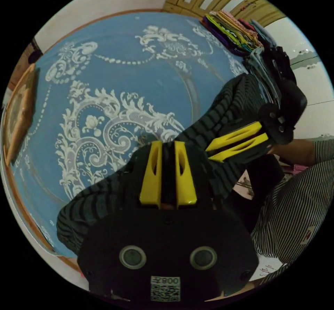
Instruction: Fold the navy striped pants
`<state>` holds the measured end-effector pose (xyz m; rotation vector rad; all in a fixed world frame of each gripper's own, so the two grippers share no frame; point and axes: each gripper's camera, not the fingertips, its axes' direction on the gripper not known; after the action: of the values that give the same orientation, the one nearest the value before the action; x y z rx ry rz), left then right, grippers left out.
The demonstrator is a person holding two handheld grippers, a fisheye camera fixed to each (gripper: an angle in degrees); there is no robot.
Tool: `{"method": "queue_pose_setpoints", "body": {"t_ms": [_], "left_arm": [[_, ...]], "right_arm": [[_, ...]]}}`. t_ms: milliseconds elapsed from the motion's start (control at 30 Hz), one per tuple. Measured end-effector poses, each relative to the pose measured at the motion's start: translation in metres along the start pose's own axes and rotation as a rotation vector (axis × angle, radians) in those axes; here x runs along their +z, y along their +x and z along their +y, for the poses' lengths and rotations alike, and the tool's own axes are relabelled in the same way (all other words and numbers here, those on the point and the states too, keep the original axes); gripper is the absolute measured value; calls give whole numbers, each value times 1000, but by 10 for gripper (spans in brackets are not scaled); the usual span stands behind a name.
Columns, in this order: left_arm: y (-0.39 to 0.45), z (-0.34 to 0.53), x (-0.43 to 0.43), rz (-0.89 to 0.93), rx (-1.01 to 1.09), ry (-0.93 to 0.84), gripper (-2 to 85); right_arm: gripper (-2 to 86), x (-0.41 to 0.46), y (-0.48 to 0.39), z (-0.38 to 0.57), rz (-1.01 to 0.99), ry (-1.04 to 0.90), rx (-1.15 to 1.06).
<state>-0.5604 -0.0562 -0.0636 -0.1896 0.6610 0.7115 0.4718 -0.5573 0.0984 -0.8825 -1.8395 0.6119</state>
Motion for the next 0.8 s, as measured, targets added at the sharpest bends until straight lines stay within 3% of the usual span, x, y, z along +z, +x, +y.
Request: {"method": "queue_pose_setpoints", "body": {"t_ms": [233, 367, 567, 700, 800], "left_arm": [[-13, 38, -18, 103, -67, 109, 13], [-19, 45, -32, 41, -71, 153, 42], [-48, 20, -27, 25, -50, 82, 107], [-70, 11, -4, 149, -81, -64, 74], [-77, 17, -15, 180, -127, 28, 46]], "right_arm": [[50, 25, -17, -32, -79, 24, 7], [45, 41, -31, -46, -76, 15, -13], [41, 59, -45, -63, -65, 0, -18], [38, 66, -50, -69, -71, -7, -12], [34, 68, -52, -73, -79, 4, -7]]}}
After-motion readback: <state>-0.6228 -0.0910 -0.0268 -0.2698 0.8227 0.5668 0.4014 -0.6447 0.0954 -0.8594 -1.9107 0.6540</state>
